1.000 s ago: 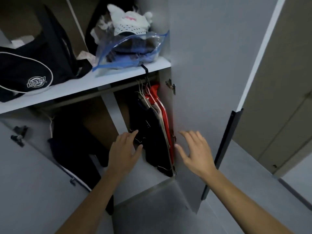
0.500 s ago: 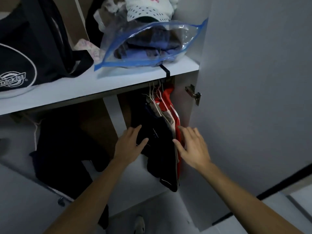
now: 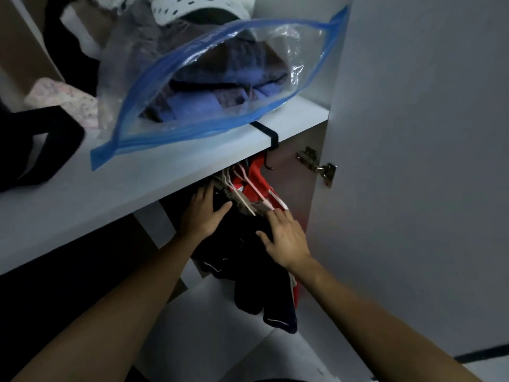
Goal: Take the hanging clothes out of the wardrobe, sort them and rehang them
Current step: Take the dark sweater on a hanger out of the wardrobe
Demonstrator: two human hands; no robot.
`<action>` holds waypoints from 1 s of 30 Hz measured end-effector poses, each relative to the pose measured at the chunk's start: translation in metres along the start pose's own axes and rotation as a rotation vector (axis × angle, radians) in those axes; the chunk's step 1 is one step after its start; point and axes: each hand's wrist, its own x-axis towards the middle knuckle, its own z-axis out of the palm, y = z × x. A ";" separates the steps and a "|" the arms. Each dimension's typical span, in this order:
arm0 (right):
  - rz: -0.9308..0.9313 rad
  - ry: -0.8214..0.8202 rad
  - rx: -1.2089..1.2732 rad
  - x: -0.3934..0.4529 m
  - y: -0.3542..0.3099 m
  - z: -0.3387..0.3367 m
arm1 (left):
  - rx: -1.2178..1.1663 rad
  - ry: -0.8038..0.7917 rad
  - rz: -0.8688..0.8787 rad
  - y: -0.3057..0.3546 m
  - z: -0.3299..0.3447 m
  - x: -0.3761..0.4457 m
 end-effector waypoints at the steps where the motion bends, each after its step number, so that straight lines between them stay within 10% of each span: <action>1: 0.002 0.004 -0.018 0.005 0.002 0.003 | -0.013 0.015 0.005 0.000 0.001 0.011; 30: 0.157 0.035 -0.022 0.056 0.041 0.015 | -0.053 0.056 -0.182 -0.072 0.002 0.016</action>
